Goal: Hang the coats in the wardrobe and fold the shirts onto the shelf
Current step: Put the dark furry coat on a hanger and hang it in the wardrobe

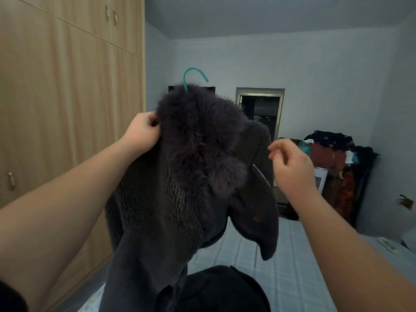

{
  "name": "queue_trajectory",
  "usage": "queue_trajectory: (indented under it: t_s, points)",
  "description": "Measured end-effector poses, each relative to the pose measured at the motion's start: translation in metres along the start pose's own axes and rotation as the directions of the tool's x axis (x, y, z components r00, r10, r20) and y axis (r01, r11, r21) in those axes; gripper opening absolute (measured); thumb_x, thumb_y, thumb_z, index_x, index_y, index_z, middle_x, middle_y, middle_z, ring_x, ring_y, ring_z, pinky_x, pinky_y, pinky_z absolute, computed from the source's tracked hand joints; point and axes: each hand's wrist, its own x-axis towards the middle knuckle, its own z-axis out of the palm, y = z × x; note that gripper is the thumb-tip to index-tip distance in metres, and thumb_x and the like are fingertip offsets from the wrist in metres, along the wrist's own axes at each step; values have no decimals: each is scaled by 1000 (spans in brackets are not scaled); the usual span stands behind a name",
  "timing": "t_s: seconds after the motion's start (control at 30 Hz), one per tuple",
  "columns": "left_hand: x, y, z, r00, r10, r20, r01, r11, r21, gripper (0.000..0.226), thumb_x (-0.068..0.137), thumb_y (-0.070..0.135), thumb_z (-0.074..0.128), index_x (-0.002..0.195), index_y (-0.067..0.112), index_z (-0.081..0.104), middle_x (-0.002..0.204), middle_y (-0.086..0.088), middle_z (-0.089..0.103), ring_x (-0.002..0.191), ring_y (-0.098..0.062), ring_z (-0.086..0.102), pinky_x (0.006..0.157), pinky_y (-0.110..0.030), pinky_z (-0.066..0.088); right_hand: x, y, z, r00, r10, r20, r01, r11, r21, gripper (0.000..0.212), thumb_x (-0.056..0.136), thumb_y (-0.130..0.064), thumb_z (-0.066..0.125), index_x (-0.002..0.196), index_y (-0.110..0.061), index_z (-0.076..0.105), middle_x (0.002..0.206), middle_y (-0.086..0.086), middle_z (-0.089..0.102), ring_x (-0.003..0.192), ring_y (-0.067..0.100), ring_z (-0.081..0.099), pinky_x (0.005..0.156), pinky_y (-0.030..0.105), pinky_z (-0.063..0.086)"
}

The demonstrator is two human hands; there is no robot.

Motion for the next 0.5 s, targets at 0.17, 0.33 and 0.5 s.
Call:
queue_trajectory:
  t_s: [0.17, 0.33, 0.5]
  points:
    - [29, 33, -36, 988, 147, -41, -142, 985, 100, 12, 92, 3, 57, 90, 8, 67, 92, -1, 67, 86, 0, 53, 75, -29, 48, 63, -42, 3, 972, -237, 10, 237, 968, -81, 56, 89, -21, 59, 140, -34, 39, 139, -4, 47, 131, 20, 43, 110, 47, 38]
    - [19, 57, -56, 980, 196, 21, -197, 972, 129, 16, 91, 1, 59, 82, 14, 63, 85, 2, 65, 82, 4, 51, 71, -24, 47, 81, -78, 21, 954, -213, 210, 274, 906, -324, 91, 87, -33, 69, 155, -35, 8, 162, 5, 19, 146, 29, 26, 117, 56, 23]
    - [-5, 55, -58, 988, 129, 87, -135, 988, 68, 39, 89, -9, 56, 68, 23, 55, 67, 22, 61, 62, 17, 50, 61, -6, 41, 69, -94, 37, 908, -186, 375, 352, 826, -440, 77, 87, -30, 60, 153, -27, 20, 136, 7, 53, 109, 32, 61, 87, 46, 49]
